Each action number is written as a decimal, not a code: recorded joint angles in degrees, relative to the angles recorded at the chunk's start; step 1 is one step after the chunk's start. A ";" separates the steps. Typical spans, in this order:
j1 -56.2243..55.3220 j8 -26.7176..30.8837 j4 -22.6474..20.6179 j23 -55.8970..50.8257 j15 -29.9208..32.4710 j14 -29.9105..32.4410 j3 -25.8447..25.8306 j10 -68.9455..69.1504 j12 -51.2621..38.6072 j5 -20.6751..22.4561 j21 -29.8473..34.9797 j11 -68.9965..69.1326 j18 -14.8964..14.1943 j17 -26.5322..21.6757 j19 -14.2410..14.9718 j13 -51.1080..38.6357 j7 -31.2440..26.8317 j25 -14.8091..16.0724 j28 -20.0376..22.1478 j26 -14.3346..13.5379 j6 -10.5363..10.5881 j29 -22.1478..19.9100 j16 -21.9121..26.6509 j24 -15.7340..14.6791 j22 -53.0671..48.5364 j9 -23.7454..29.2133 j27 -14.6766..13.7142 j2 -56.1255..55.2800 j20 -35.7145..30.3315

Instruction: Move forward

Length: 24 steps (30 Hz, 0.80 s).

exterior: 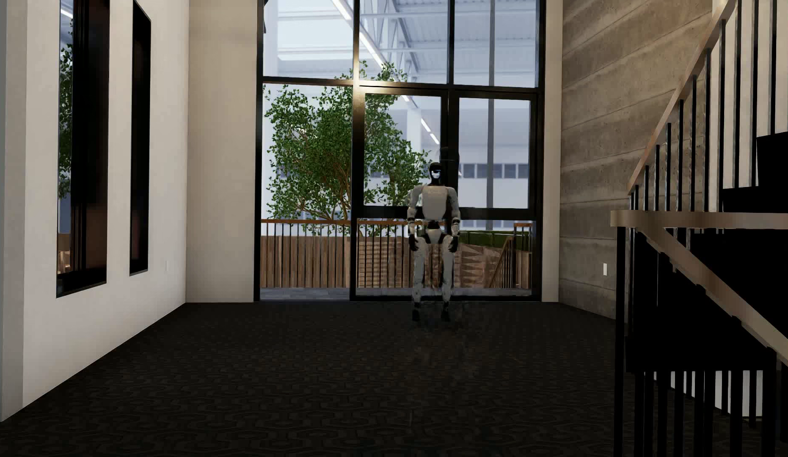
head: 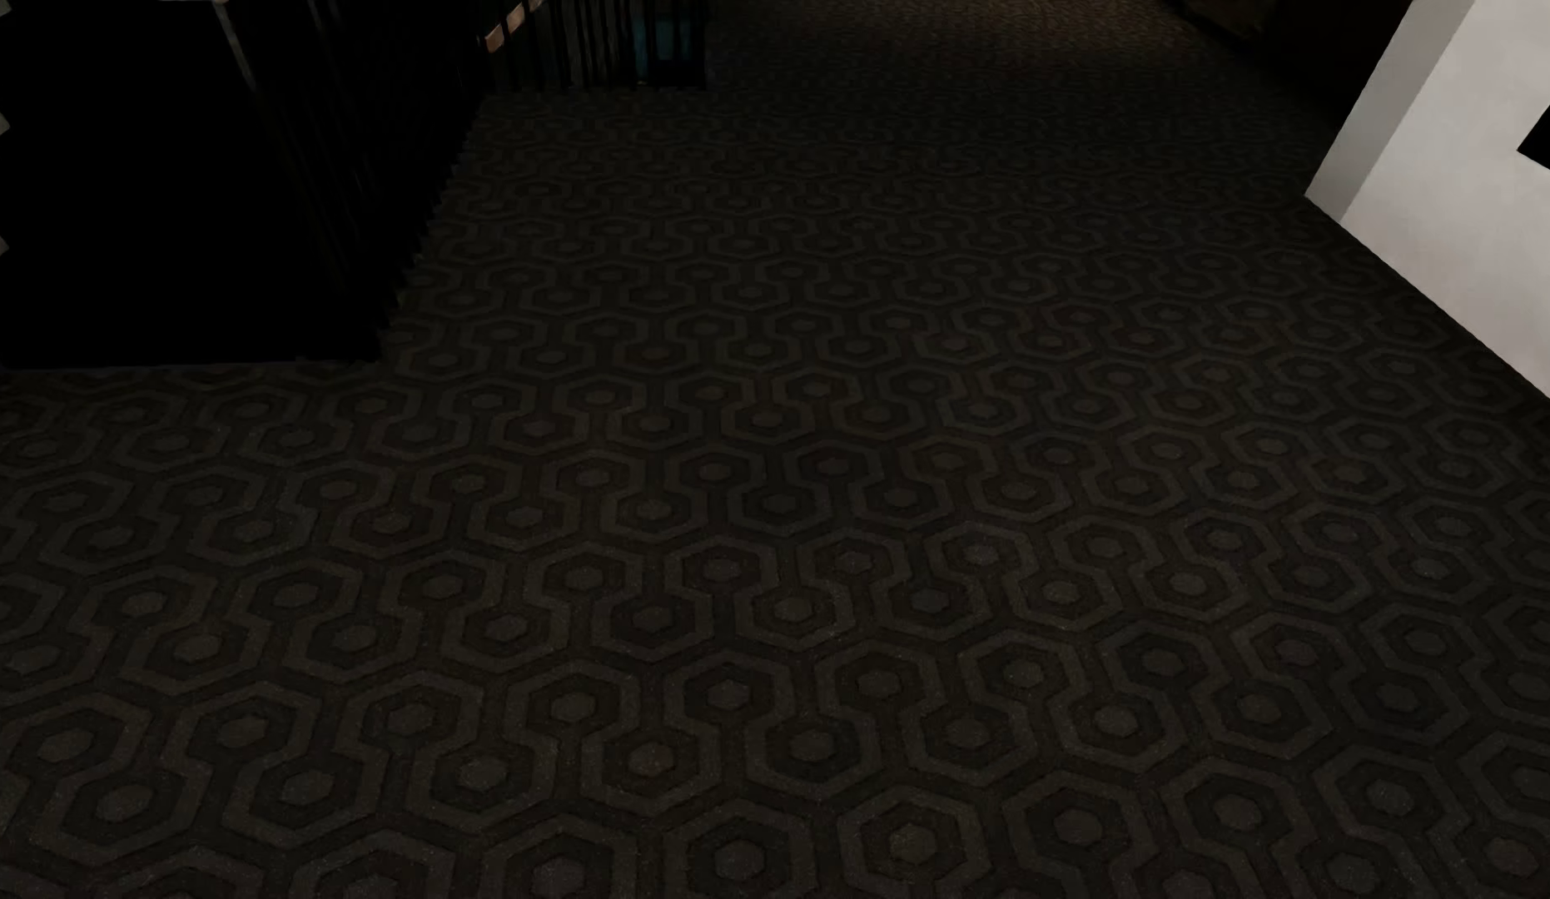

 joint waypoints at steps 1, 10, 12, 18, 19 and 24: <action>-0.04 0.00 -0.01 -0.02 -0.01 -0.03 0.00 0.04 -0.02 -0.02 0.04 0.01 0.00 -0.03 0.00 -0.01 0.00 0.00 0.00 0.00 -0.02 0.00 0.02 0.00 0.00 0.01 0.00 -0.03 -0.04; -6.09 0.00 -0.82 -1.79 -9.41 -5.56 0.52 14.22 1.41 -0.06 -2.12 14.48 0.00 0.10 0.00 2.36 0.00 0.00 0.00 0.00 0.47 0.00 -0.68 0.00 -0.62 1.68 0.00 -2.67 -0.83; -6.21 0.00 -1.03 -0.86 -12.74 -6.76 0.84 15.40 2.34 -0.36 -2.33 14.74 0.00 0.01 0.00 3.43 0.00 0.00 0.00 0.00 0.61 0.00 -1.36 0.00 0.22 1.01 0.00 -1.32 0.47; -5.02 0.00 -2.34 -1.79 -14.38 -13.97 -0.09 15.69 2.62 -1.20 -5.35 20.77 0.00 -0.59 0.00 5.53 0.00 0.00 0.00 0.00 -0.02 0.00 -0.38 0.00 1.09 0.20 0.00 -4.27 1.31; -5.09 0.00 -3.14 -2.27 -12.76 -15.06 -0.47 15.81 2.47 -2.00 -5.49 26.61 0.00 -0.41 0.00 5.18 0.00 0.00 0.00 0.00 -0.87 0.00 0.11 0.00 0.66 0.56 0.00 -8.96 1.37; -1.91 0.00 -3.96 0.38 -10.41 -19.12 -4.02 13.46 -1.69 -1.22 -7.03 52.16 0.00 1.48 0.00 4.19 0.00 0.00 0.00 0.00 -2.51 0.00 -0.40 0.00 -1.92 3.01 0.00 -35.79 4.32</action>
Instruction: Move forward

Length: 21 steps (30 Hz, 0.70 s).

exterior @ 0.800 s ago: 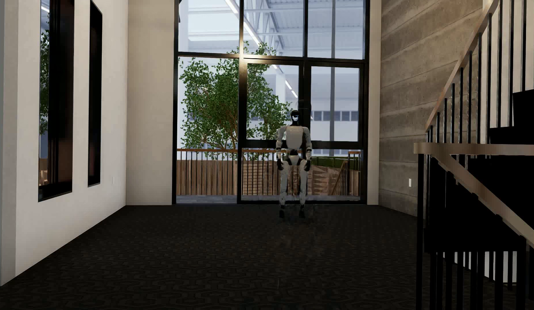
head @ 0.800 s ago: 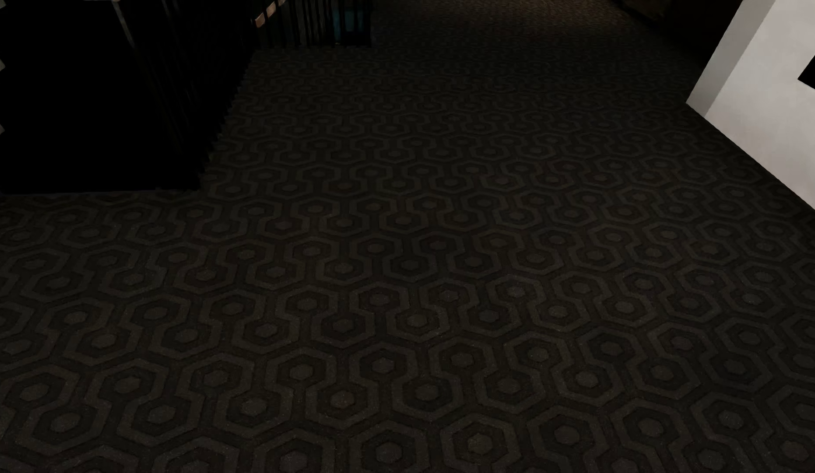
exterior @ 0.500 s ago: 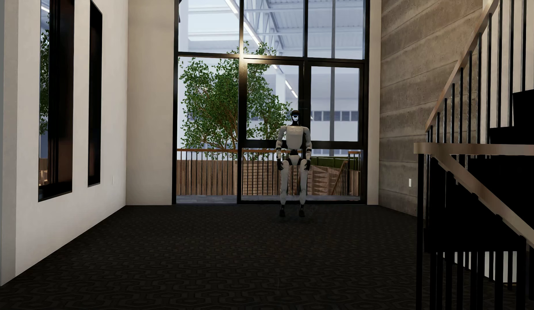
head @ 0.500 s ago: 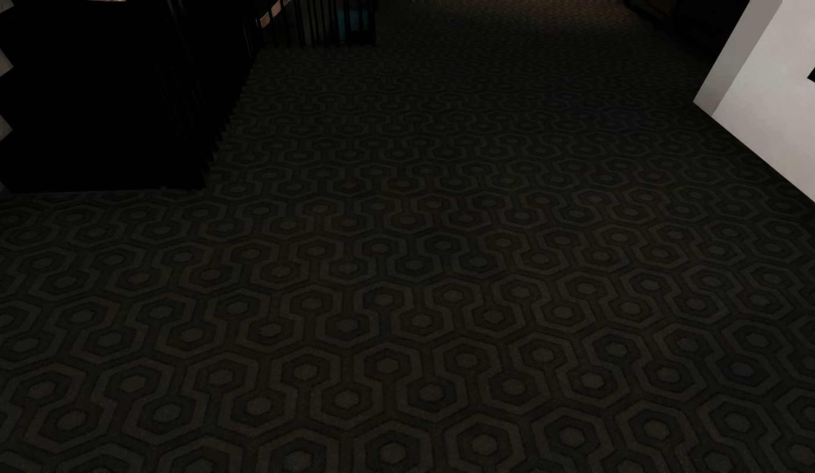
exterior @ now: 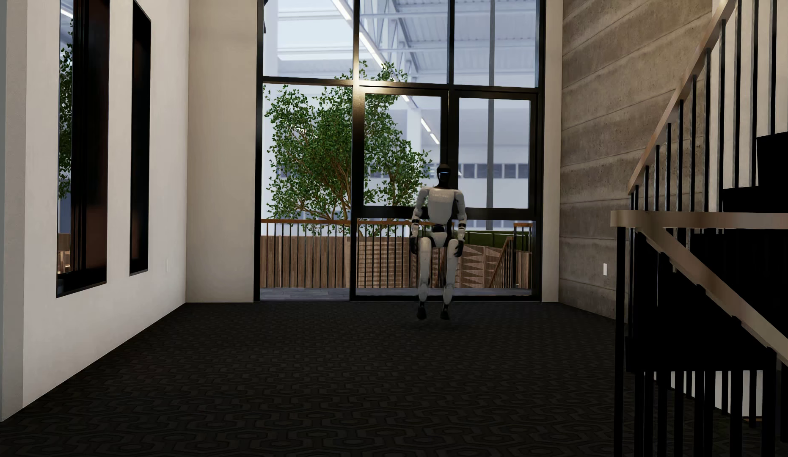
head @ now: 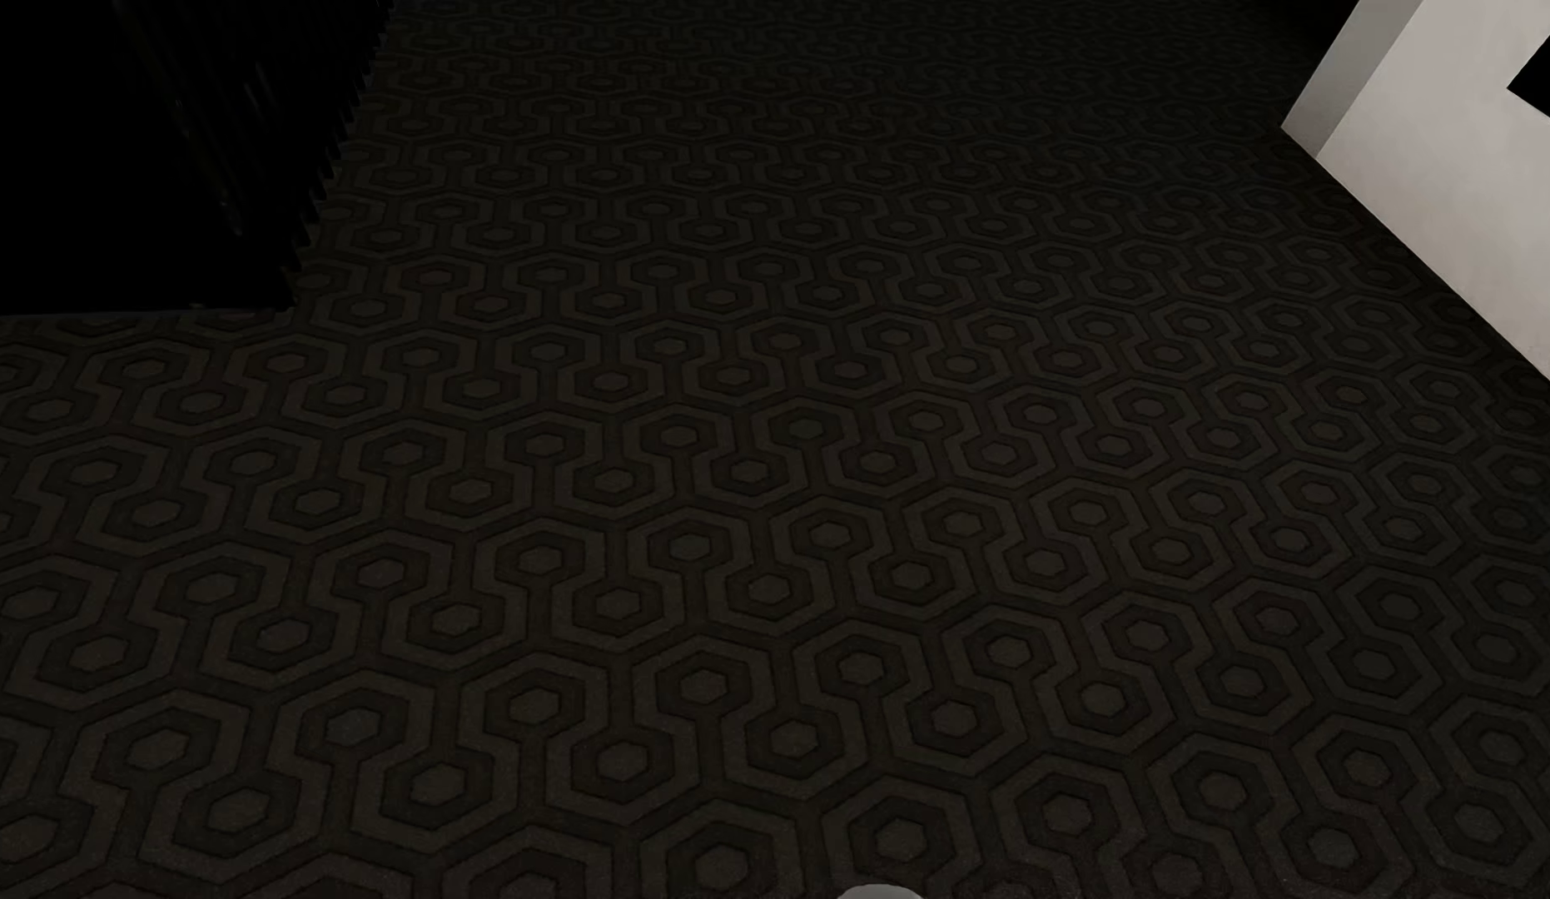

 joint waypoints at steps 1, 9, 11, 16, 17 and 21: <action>1.47 0.00 0.81 0.40 1.49 -0.99 -1.55 -1.17 -0.79 0.23 -0.36 -1.69 0.00 -0.04 0.00 0.97 0.00 0.00 0.00 0.00 0.40 0.00 -0.56 0.00 -2.28 0.06 0.00 -3.68 1.12; 16.92 0.00 4.45 11.20 15.62 -10.98 -6.78 -1.29 -10.57 -4.00 -7.53 -27.98 0.00 -0.77 0.00 4.57 0.00 0.00 0.00 0.00 2.14 0.00 -3.39 0.00 -27.65 2.80 0.00 -13.39 5.29; 18.21 0.00 6.69 13.09 22.98 -2.36 -7.27 -1.89 -10.77 -2.88 -7.36 -23.08 0.00 -1.71 0.00 4.10 0.00 0.00 0.00 0.00 4.35 0.00 -3.82 0.00 -28.95 1.86 0.00 -13.73 4.38; -4.78 0.00 6.56 7.97 15.43 37.68 -2.84 45.26 -9.57 3.83 -2.44 -18.62 0.00 -3.55 0.00 -2.25 0.00 0.00 0.00 0.00 6.53 0.00 0.34 0.00 -17.58 3.72 0.00 -0.20 -6.47; -11.26 0.00 6.49 4.11 13.79 32.84 -1.77 53.67 -8.72 4.12 -2.64 -19.80 0.00 -3.88 0.00 -3.01 0.00 0.00 0.00 0.00 6.67 0.00 0.78 0.00 -14.73 3.93 0.00 4.55 -8.29; -29.34 0.00 5.66 -13.18 7.80 36.81 4.98 41.99 0.00 5.49 -4.94 -28.98 0.00 -3.29 0.00 -4.72 0.00 0.00 0.00 0.00 4.65 0.00 2.08 0.00 -4.68 3.30 0.00 24.34 -6.59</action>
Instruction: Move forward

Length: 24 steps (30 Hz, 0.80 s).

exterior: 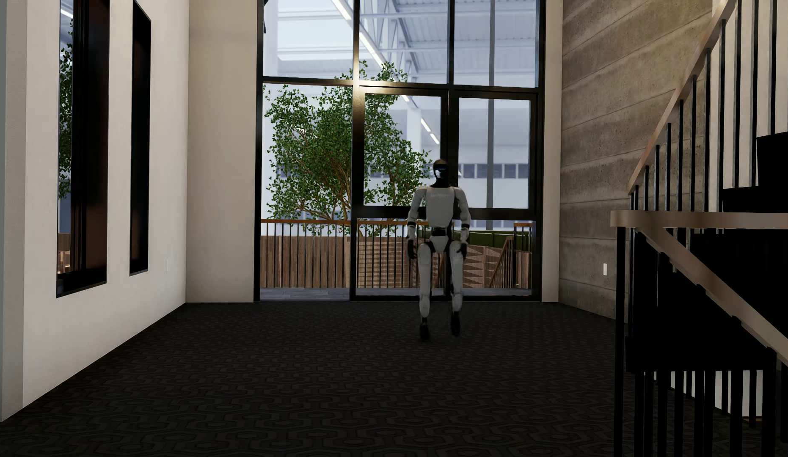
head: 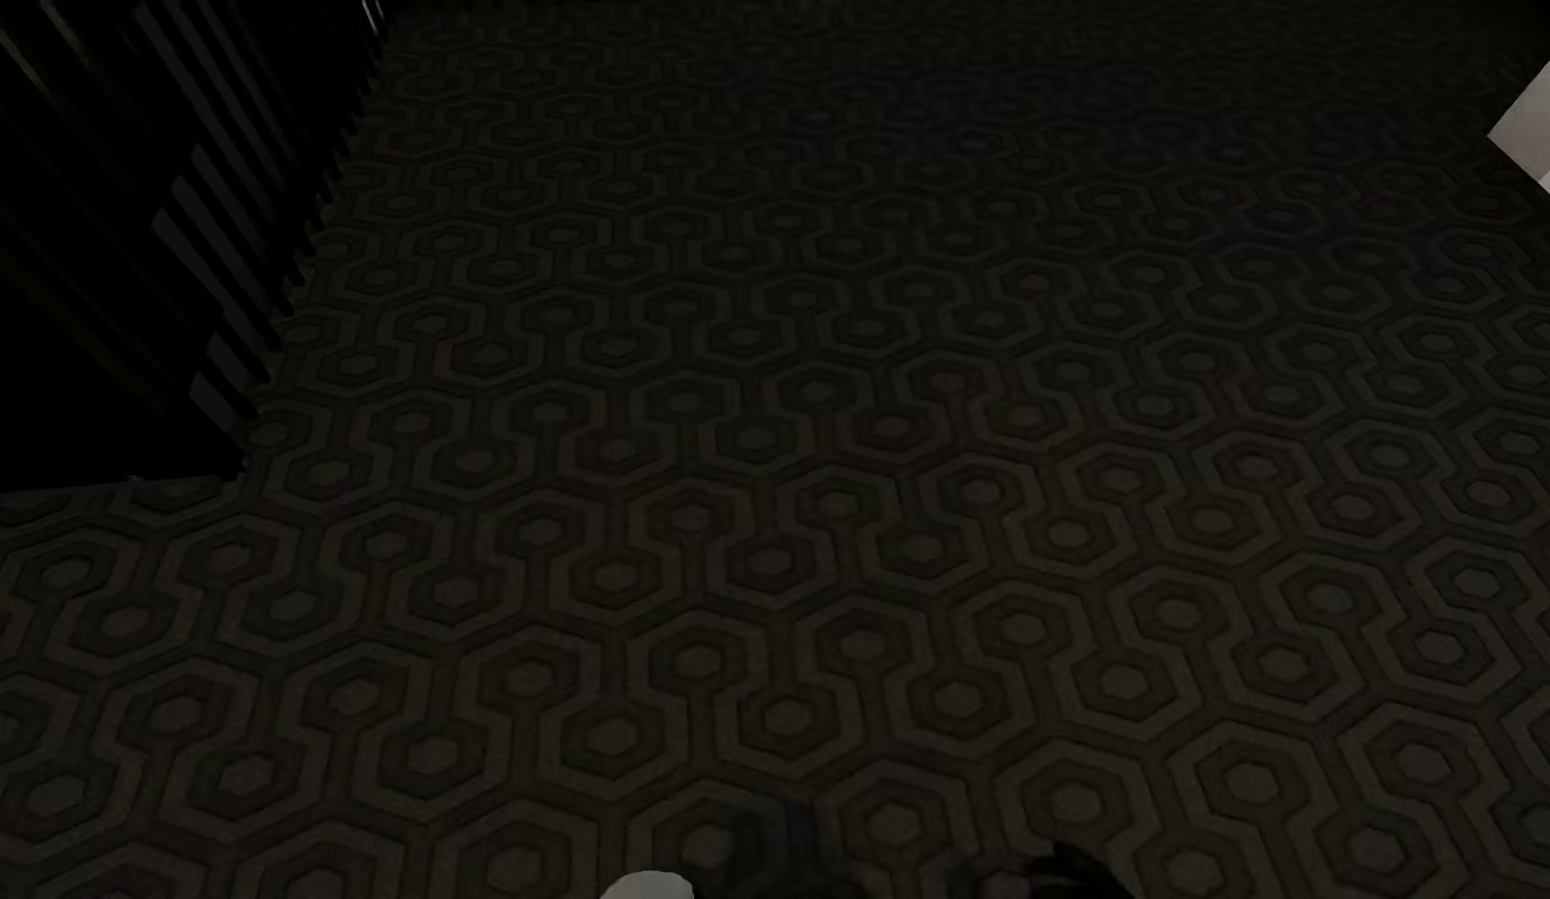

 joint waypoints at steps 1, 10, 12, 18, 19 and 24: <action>-1.71 0.00 -0.18 -3.64 -1.80 3.20 1.56 -10.54 2.61 0.01 -0.64 -1.78 0.00 0.25 0.00 -0.63 0.00 0.00 0.00 0.00 -0.53 0.00 0.05 0.00 2.29 -0.24 0.00 4.58 1.97; -6.01 0.00 -0.09 -10.19 18.00 5.10 10.53 -35.58 16.38 -6.74 -1.32 12.56 0.00 1.28 0.00 0.89 0.00 0.00 0.00 0.00 -1.51 0.00 -3.74 0.00 15.60 -4.89 0.00 24.58 14.37; -2.54 0.00 -2.35 -2.27 26.65 8.12 7.64 -27.74 13.10 -9.16 3.40 35.04 0.00 1.47 0.00 1.22 0.00 0.00 0.00 0.00 -4.05 0.00 -2.59 0.00 17.25 -2.71 0.00 13.22 8.37; 23.14 0.00 -4.90 15.62 14.20 -7.06 -2.63 -31.59 2.79 -8.81 3.18 26.81 0.00 2.36 0.00 9.89 0.00 0.00 0.00 0.00 -4.92 0.00 -1.54 0.00 0.29 -1.44 0.00 -15.72 9.57; 26.84 0.00 -4.85 18.94 13.98 -9.16 -3.58 -32.83 0.76 -8.87 1.65 17.87 0.00 2.39 0.00 10.70 0.00 0.00 0.00 0.00 -4.64 0.00 -1.75 0.00 -3.00 -1.53 0.00 -17.76 10.98; 42.23 0.00 -3.42 27.23 8.88 -19.82 -8.29 -34.65 -6.08 -9.85 -5.67 -22.07 0.00 1.44 0.00 11.95 0.00 0.00 0.00 0.00 -5.03 0.00 -1.76 0.00 -16.81 -3.05 0.00 -20.47 13.23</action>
